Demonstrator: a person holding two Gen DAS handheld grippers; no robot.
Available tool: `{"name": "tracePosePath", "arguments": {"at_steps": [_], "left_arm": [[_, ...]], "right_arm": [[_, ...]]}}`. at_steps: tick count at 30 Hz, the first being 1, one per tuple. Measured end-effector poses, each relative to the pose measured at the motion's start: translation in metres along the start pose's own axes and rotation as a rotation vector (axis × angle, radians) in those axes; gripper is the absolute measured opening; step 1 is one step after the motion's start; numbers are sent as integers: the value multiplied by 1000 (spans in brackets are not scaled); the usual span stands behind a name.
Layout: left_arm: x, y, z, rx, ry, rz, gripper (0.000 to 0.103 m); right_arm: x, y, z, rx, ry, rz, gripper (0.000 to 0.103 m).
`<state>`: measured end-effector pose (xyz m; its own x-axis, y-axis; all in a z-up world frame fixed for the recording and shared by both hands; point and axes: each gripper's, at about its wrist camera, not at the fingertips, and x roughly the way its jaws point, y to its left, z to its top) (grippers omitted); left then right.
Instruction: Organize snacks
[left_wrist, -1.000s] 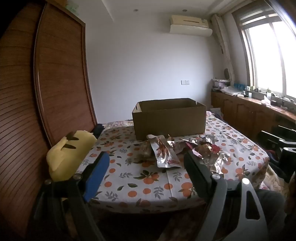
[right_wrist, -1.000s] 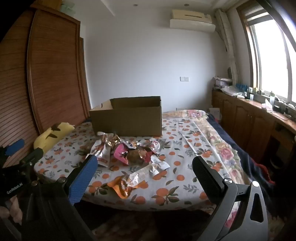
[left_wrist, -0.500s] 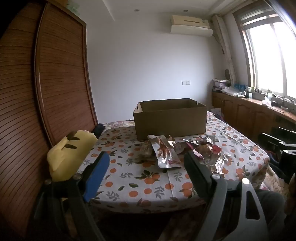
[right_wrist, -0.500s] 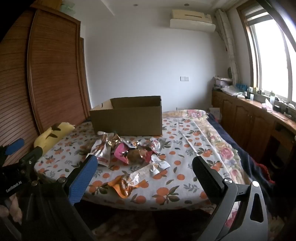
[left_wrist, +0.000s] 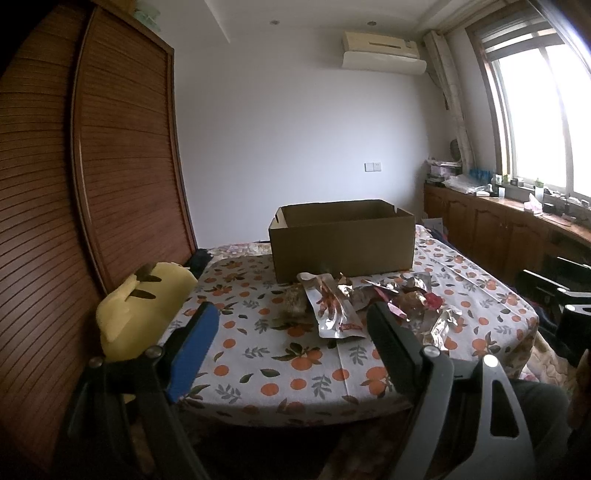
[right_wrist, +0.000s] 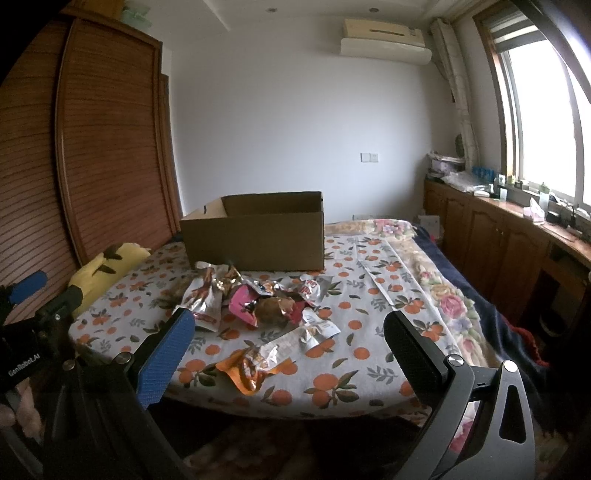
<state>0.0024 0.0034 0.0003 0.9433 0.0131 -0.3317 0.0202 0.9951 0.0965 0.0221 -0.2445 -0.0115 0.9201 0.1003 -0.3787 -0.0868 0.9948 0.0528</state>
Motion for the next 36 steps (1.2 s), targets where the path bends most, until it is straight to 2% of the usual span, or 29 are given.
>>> {"name": "tracePosePath", "arguments": {"at_steps": [36], "left_arm": [[-4, 2, 4, -6, -4, -1, 83]], "right_arm": [[-1, -2, -2, 2, 0, 0, 103]]}}
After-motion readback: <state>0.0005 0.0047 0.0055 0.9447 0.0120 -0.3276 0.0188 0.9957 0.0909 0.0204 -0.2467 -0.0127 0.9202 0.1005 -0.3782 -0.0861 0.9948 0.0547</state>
